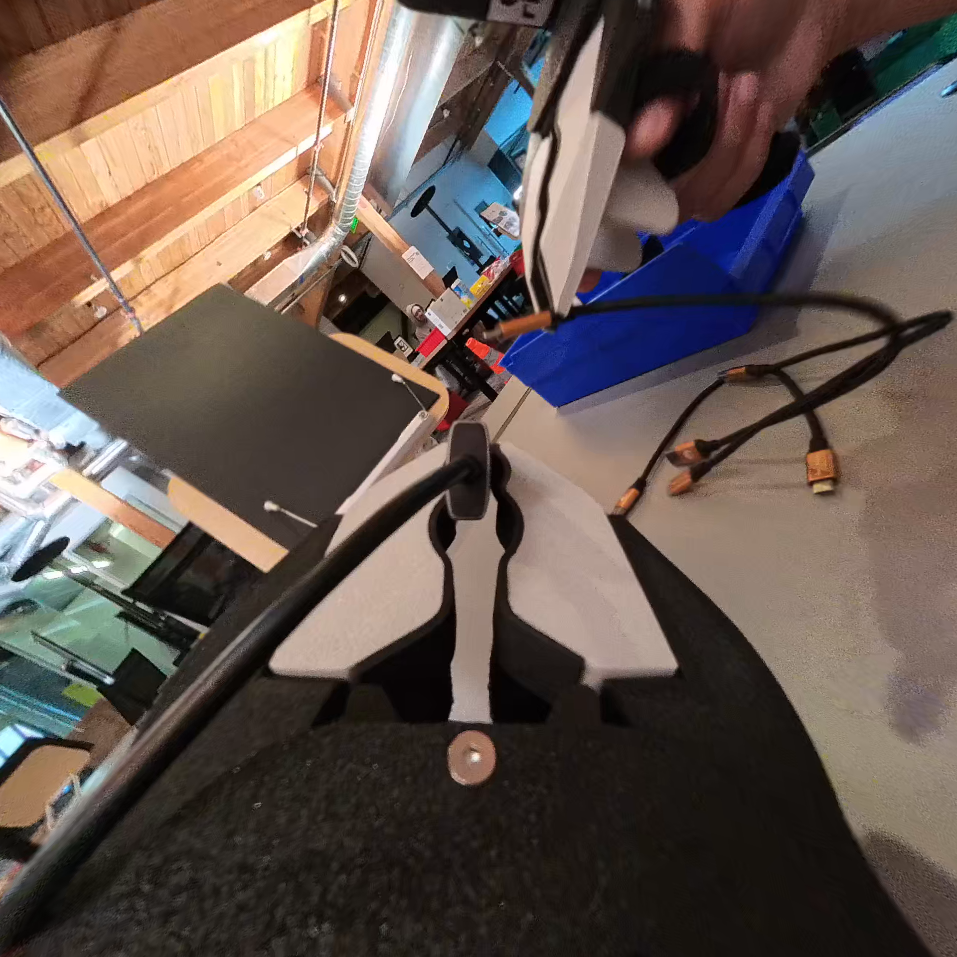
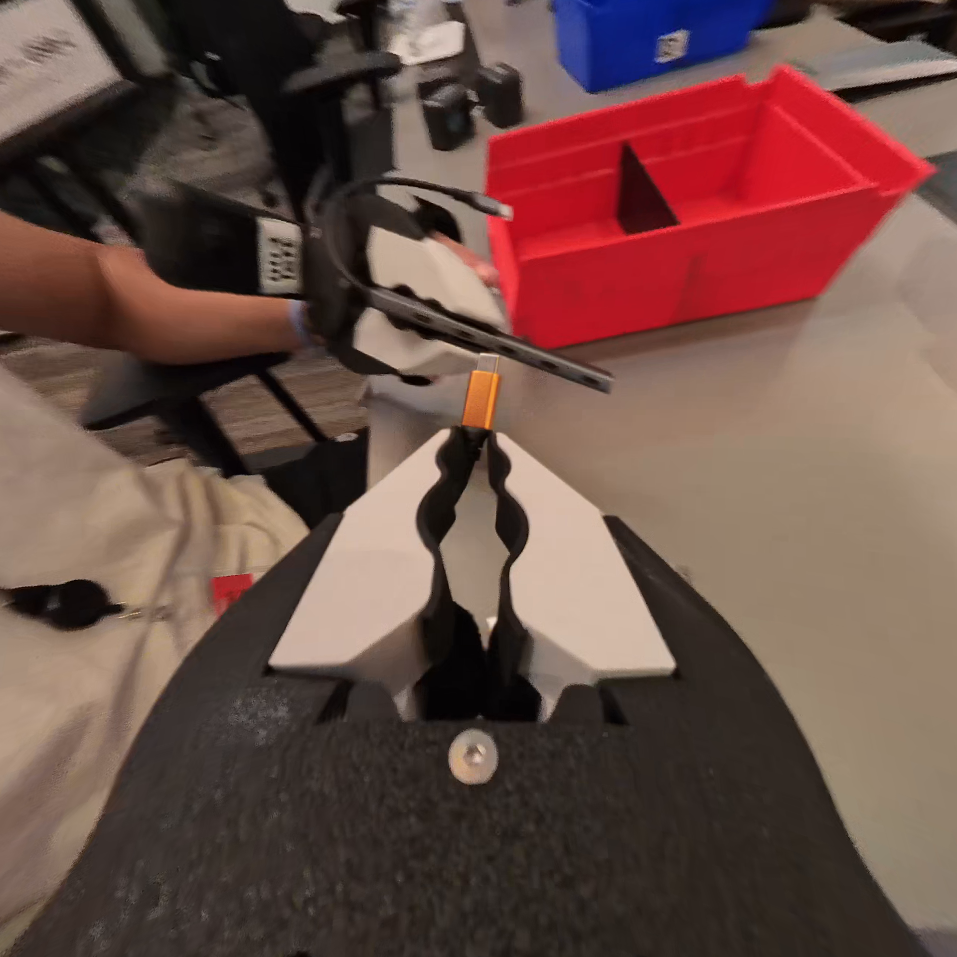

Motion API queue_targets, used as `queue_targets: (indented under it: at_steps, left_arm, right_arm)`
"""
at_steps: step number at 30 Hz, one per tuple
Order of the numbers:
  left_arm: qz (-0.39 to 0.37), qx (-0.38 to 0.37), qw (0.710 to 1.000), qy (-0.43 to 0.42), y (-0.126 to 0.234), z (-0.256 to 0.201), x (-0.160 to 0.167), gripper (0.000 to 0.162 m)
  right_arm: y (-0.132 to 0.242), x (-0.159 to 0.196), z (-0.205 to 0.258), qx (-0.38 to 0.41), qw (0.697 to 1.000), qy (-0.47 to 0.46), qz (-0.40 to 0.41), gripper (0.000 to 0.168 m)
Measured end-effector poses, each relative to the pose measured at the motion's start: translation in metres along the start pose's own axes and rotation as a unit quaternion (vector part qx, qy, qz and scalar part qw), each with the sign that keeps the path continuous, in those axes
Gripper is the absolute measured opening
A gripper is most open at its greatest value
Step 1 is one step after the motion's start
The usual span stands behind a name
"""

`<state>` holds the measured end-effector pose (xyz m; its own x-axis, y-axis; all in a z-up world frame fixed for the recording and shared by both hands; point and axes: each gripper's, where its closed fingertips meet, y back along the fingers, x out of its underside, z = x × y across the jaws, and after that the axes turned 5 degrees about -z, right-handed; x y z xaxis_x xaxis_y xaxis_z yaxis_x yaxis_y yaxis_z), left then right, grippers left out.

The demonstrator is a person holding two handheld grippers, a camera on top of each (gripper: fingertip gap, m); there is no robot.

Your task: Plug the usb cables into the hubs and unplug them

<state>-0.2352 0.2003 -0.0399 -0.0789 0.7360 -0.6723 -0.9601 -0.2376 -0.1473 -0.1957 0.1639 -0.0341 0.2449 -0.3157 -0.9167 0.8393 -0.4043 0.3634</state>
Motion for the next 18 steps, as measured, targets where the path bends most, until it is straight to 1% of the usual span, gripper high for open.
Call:
queue_targets:
  at_steps: [2,5,7,12,18]
  left_arm:
    - [0.001,0.016,0.999,-0.044,-0.010,-0.006,-0.003,0.010]
    - [0.007,0.041,0.992,-0.122,-0.022,-0.015,-0.006,0.010]
    - [0.011,0.049,0.986,-0.156,-0.026,-0.018,-0.005,0.010]
    - [0.015,0.062,0.981,-0.183,-0.026,-0.025,-0.003,0.010]
    - [0.021,0.067,0.976,-0.205,-0.022,-0.028,-0.003,0.010]
  right_arm:
    - [-0.001,0.006,0.012,-0.029,0.999,-0.005,0.015,0.007]
    - [-0.005,0.016,0.018,-0.043,0.998,-0.012,0.040,0.006]
    - [-0.007,0.019,0.021,-0.048,0.997,-0.015,0.051,0.006]
    - [-0.012,0.027,0.011,-0.018,0.997,-0.019,0.077,0.006]
    - [-0.018,0.037,0.006,-0.010,0.995,-0.022,0.100,0.006]
